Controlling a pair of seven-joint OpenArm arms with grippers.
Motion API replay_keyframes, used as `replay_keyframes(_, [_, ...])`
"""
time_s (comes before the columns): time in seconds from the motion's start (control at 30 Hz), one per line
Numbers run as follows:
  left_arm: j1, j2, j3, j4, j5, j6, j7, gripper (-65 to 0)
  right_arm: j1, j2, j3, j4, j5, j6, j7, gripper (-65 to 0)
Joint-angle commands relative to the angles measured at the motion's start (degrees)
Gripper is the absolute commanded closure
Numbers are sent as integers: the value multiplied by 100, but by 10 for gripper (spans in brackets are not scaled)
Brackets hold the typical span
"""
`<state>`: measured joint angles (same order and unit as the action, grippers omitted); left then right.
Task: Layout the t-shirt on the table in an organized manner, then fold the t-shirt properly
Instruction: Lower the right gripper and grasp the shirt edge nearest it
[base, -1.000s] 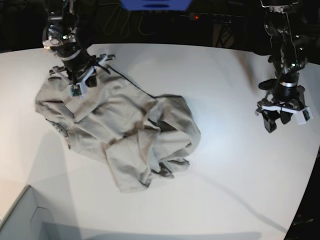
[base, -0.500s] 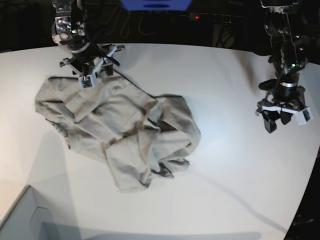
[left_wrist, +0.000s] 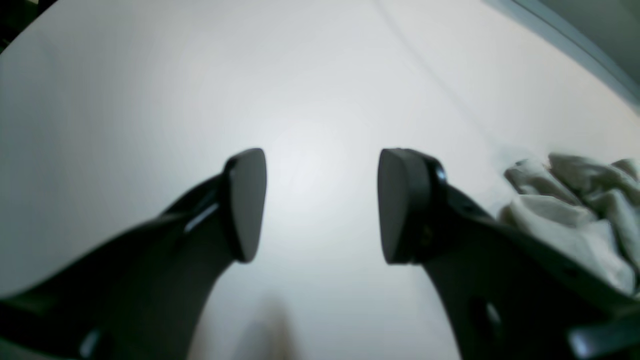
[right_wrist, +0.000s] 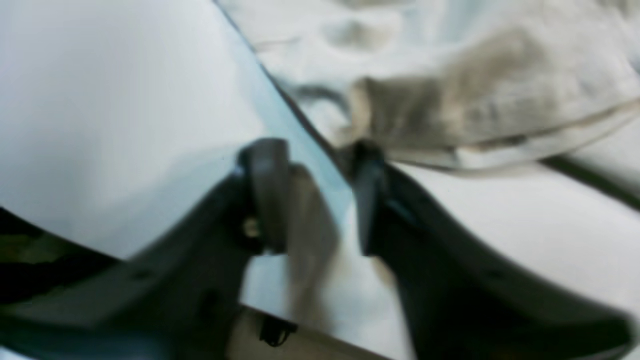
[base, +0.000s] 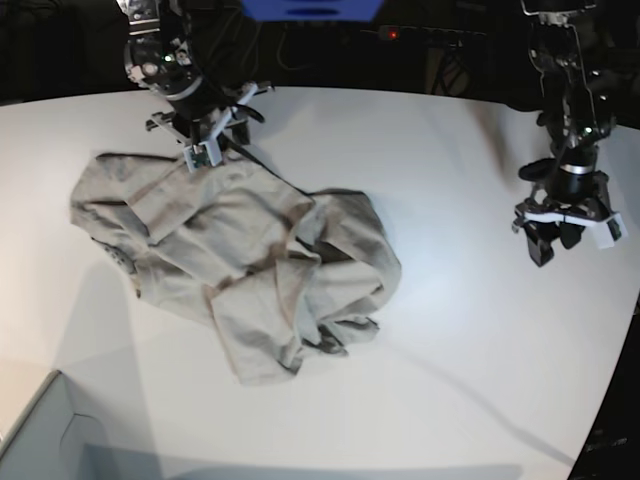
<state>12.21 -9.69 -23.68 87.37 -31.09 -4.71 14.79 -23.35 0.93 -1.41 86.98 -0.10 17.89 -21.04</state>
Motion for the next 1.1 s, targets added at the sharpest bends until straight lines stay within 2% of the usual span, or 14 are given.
replay_keyframes(0.0, [-47, -99, -19, 120, -157, -52, -147, -347, -34, -1, 22, -8, -21, 53, -230, -104])
replay_keyframes(0.1, [-56, -116, -19, 120, -421, -52, -147, -347, 116, 17, 31, -25, -21, 53, -274, 0])
replay_keyframes(0.27, [-65, -125, -19, 243, -473, -52, -147, -347, 89, 26, 260, 221, -21, 53, -248, 0])
replay_keyframes(0.57, [-249, -125, 140, 630, -456, -52, -147, -347, -192, -9, 629, 1399, -21, 53, -266, 0])
replay_keyframes(0.77, [-293, -90, 157, 577, -438, -52, -147, -347, -157, -18, 541, 1197, -21, 53, -283, 0])
replay_keyframes(0.83, [-302, -90, 157, 577, -429, -52, -147, -347, -60, -18, 435, 1047, -21, 53, -283, -28])
replay_keyframes(1.07, [-302, -116, 157, 577, -429, -52, -147, -347, -7, -9, 119, 880, -21, 53, -222, -241])
